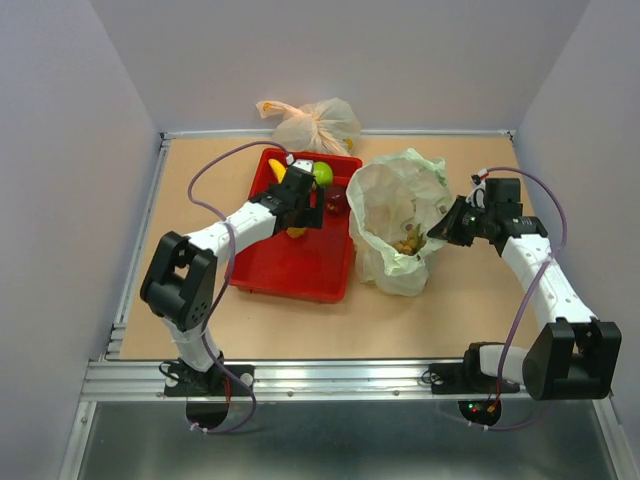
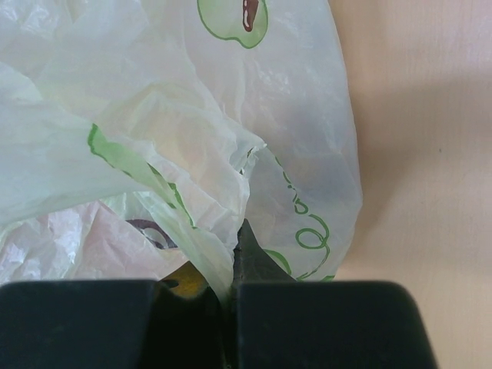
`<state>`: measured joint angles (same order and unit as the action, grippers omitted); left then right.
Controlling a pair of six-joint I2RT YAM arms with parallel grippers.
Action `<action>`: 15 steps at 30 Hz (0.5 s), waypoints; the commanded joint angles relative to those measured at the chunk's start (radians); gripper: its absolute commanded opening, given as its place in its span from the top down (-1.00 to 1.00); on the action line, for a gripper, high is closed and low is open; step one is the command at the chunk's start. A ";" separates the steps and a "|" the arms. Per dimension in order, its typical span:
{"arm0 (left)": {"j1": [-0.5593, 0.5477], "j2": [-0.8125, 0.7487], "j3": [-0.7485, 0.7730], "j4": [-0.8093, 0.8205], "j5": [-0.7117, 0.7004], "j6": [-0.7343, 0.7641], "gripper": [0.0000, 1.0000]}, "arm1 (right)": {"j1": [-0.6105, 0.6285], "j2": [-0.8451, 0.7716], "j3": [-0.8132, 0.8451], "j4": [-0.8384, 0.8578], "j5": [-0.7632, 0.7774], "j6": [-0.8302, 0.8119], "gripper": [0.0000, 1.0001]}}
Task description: Place the fake fruits into the plastic bag and tie a complex knot
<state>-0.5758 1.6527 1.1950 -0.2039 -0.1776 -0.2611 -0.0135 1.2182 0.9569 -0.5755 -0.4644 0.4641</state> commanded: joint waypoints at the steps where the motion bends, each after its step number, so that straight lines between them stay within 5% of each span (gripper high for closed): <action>1: 0.001 0.076 0.120 -0.046 -0.125 -0.087 -0.97 | -0.003 -0.011 0.020 0.023 0.021 -0.021 0.99; 15: 0.033 0.285 0.178 -0.086 -0.137 -0.159 -0.82 | -0.003 -0.014 0.028 0.023 0.032 -0.036 0.99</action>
<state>-0.5537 1.9419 1.3659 -0.2554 -0.3073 -0.3859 -0.0135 1.2182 0.9569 -0.5755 -0.4446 0.4500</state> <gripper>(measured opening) 0.932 0.012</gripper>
